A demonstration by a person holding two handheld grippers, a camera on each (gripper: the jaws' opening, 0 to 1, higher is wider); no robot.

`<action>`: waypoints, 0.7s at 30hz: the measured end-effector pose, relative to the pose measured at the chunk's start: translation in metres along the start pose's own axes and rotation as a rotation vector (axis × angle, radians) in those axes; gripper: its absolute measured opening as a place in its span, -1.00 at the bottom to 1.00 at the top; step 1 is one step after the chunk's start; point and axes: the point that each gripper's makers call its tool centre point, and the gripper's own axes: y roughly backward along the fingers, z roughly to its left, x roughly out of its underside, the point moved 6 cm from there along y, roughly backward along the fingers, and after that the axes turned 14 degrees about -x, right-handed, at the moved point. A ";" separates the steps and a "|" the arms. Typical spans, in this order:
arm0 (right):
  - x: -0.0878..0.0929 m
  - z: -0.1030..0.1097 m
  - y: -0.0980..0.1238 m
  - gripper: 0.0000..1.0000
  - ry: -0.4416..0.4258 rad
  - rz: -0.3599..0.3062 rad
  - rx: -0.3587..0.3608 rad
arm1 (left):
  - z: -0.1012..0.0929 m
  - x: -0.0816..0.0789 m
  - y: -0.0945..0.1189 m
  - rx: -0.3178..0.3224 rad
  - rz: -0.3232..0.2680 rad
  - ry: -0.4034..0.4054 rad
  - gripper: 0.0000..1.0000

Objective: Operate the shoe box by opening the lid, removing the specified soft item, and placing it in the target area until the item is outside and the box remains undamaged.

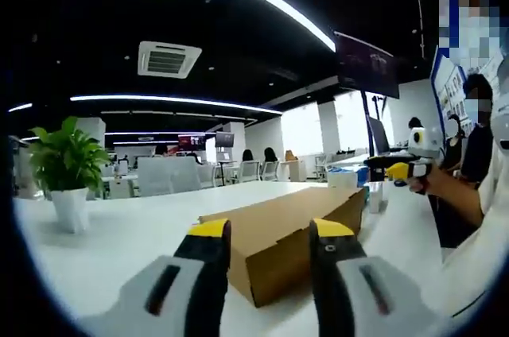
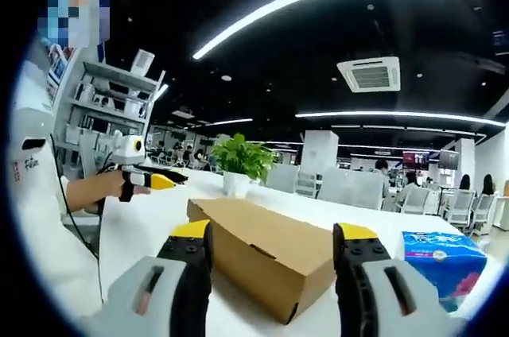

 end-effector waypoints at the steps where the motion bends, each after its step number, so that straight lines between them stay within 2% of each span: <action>1: 0.000 0.001 0.000 0.40 0.005 0.005 -0.003 | 0.001 0.002 -0.001 -0.003 0.003 0.003 -0.04; 2: 0.000 0.001 0.000 0.52 0.006 0.014 -0.004 | 0.000 0.003 -0.001 0.008 0.009 0.014 0.05; 4: 0.001 0.003 0.000 0.57 0.005 0.025 -0.008 | 0.001 0.003 -0.001 0.003 0.004 0.040 0.20; 8: 0.004 0.001 0.001 0.32 -0.035 0.054 0.029 | 0.006 0.004 -0.002 -0.031 0.019 0.012 0.30; 9: 0.004 0.000 0.001 0.31 -0.036 0.054 0.029 | 0.007 0.006 -0.001 -0.035 0.036 -0.006 0.30; 10: 0.006 -0.003 0.003 0.32 -0.073 0.057 0.047 | 0.009 0.006 0.001 -0.035 0.043 -0.013 0.35; 13: 0.009 -0.006 0.004 0.36 -0.087 0.074 0.052 | 0.018 0.006 0.003 -0.041 0.059 0.020 0.47; 16: 0.013 -0.008 0.006 0.37 -0.072 0.083 0.073 | 0.023 0.006 0.004 -0.064 0.072 0.033 0.51; 21: 0.017 -0.008 0.000 0.44 -0.090 0.079 0.074 | 0.016 0.012 -0.002 -0.084 0.080 0.026 0.42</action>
